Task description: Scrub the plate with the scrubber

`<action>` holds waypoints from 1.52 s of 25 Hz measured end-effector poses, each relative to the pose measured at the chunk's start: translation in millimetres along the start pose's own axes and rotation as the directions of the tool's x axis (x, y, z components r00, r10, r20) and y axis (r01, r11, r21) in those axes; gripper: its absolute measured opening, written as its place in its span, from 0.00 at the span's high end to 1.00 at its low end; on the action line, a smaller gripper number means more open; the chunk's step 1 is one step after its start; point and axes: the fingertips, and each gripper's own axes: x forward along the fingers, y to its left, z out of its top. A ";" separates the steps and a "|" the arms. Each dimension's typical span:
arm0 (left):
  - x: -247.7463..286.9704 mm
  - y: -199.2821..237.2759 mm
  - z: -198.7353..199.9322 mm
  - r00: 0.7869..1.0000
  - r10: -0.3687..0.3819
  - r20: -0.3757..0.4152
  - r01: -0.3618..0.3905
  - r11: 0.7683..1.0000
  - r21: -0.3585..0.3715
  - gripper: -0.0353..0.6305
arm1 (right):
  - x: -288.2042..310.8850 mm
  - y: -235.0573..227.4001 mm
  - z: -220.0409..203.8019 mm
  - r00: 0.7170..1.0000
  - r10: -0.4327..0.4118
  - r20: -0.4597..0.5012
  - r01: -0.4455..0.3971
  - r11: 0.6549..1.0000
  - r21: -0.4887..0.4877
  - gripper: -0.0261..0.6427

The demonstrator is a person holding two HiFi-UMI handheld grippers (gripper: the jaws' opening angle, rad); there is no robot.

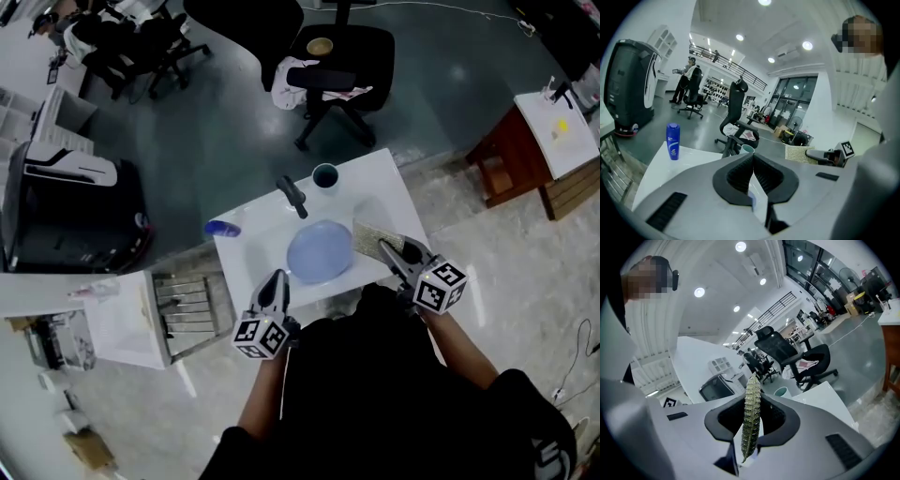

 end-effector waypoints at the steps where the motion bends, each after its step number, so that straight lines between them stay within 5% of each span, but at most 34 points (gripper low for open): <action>1: 1.0 1.9 -0.6 1.000 0.017 0.001 -0.017 1.000 -0.001 0.94 | 4.3 -1.0 -2.9 1.000 0.018 -0.015 -0.018 1.000 0.002 0.87; 12: 0.4 38.4 -22.2 0.984 0.175 -0.034 -0.177 0.984 -0.037 0.94 | 48.7 -2.9 -17.2 0.985 0.145 -0.092 -0.136 0.986 0.100 0.87; 20: 35.7 105.8 -69.8 0.965 0.185 -0.188 -0.209 0.971 -0.119 0.94 | 96.0 6.4 -67.8 0.956 0.172 -0.237 -0.157 0.984 0.082 0.87; 25: 68.7 150.8 -112.4 0.928 0.128 -0.351 -0.199 0.965 -0.173 0.93 | 123.2 6.5 -85.7 0.953 0.131 -0.272 -0.106 0.989 0.105 0.87; 29: 88.4 175.8 -150.6 0.876 0.075 -0.476 -0.185 0.965 -0.188 0.81 | 141.7 5.9 -104.8 0.947 0.112 -0.301 -0.075 0.988 0.133 0.87; 38: 114.9 207.3 -210.0 0.787 0.017 -0.617 -0.231 0.935 -0.269 0.74 | 161.9 -7.3 -141.3 0.918 0.089 -0.386 -0.038 0.990 0.138 0.87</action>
